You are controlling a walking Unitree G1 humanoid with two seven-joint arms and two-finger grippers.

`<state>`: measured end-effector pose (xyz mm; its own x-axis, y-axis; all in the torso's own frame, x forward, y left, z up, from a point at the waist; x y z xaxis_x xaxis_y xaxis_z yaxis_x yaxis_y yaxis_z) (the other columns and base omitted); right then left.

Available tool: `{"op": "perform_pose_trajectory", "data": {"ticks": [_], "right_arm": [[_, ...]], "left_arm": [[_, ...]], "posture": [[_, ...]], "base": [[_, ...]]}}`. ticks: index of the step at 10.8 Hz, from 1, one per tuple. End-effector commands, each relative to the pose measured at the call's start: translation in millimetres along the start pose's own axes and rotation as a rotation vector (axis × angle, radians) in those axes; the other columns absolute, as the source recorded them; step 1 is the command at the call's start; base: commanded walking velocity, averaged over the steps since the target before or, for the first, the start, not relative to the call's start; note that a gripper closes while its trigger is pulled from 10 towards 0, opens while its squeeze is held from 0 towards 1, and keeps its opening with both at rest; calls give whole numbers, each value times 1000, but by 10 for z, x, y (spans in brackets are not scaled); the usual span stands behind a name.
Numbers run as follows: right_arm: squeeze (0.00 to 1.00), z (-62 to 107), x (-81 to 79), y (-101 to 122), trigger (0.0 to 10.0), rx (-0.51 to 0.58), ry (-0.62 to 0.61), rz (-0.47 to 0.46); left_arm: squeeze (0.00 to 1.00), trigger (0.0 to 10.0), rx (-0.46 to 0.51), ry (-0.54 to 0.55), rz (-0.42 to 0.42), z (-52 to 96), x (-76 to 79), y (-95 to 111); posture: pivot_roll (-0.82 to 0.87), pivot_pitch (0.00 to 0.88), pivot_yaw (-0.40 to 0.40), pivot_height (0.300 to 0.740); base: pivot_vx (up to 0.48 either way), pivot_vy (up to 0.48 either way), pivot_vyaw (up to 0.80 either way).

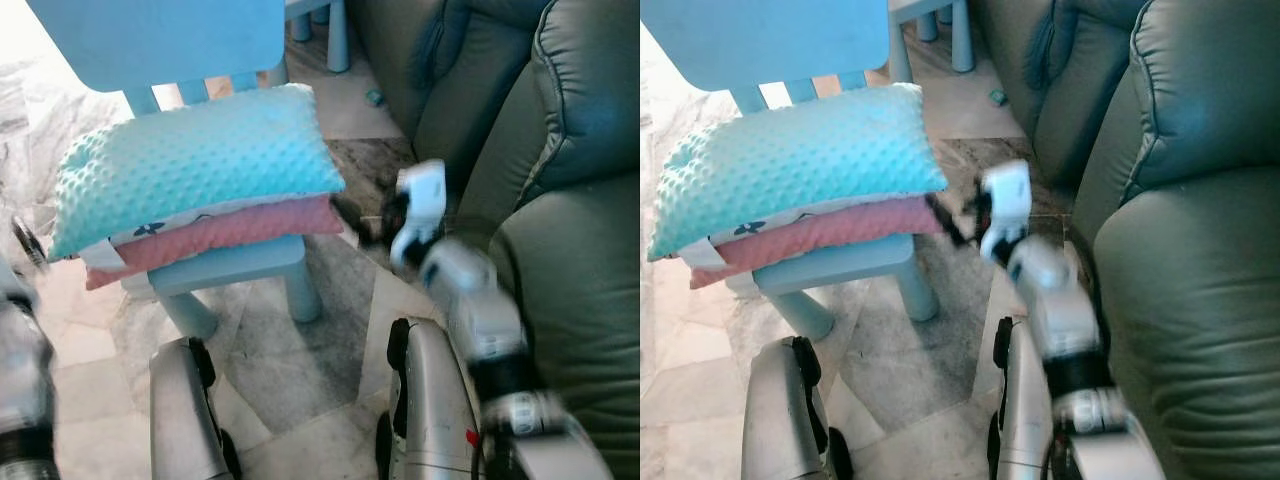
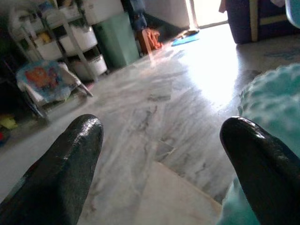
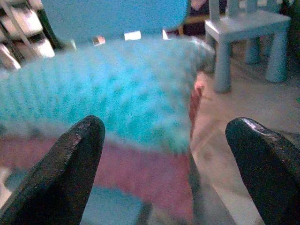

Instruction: Move the pillow to the sofa

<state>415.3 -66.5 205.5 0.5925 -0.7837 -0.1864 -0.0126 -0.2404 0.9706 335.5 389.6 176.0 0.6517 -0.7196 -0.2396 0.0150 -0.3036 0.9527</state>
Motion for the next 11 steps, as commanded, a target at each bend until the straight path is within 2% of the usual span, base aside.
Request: {"op": "perform_pose_trajectory", "data": {"ticks": [1,2,3,4,5,6,7,8,9,11], "right_arm": [[0,-98,-71,183,10000,51,51,-39],[0,-227,-186,325,10000,75,103,-83],[0,-315,-320,375,10000,76,152,-106],[0,-405,-546,372,10000,62,239,-115],[0,-460,-633,347,10000,53,268,-119],[0,-515,-710,315,10000,40,288,-122],[0,-572,-748,271,10000,16,278,-84],[0,-603,-748,286,10000,19,260,-51],[0,-645,-716,337,10000,44,200,128],[0,-679,-534,335,10000,50,91,169]], "left_arm": [[0,10000,-46,45,39,-109,-147,-33],[0,10000,-89,44,123,-247,-115,12],[0,10000,-136,10,199,-322,-8,9],[0,10000,-188,-61,251,-368,213,7],[0,10000,-219,-124,323,-385,395,15],[0,10000,-256,-154,362,-380,529,-1],[0,10000,-294,-171,431,-377,626,-11],[0,10000,-290,-180,438,-395,632,19],[0,10000,-283,-186,443,-425,610,56],[0,10000,-268,-182,384,-469,535,86]], "posture": [[-146,257,39,427],[-147,258,39,427],[-147,258,36,427],[-148,258,34,427],[-148,258,32,427],[-154,259,29,427],[-160,262,26,427],[-162,262,25,427],[-164,263,24,427],[-160,268,22,427]], "base": [[0,0,0],[0,0,0],[0,0,0],[0,0,0],[0,0,0],[0,0,0],[0,0,0],[0,0,0],[0,0,0],[0,0,0]]}}
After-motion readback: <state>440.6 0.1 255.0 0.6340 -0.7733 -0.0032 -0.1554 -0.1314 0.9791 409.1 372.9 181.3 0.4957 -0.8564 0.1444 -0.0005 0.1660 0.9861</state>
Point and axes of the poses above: a point about 5 cm out from each wrist's last joint towards the gripper, its own z axis pointing back from the gripper into the wrist, its own y axis along the axis of the wrist's last joint, x = y × z, the point moved 6 cm from there along -z, pointing out of the wrist towards the gripper, and after that the axes turned 10 degrees about -z, right-handed, at the moved point
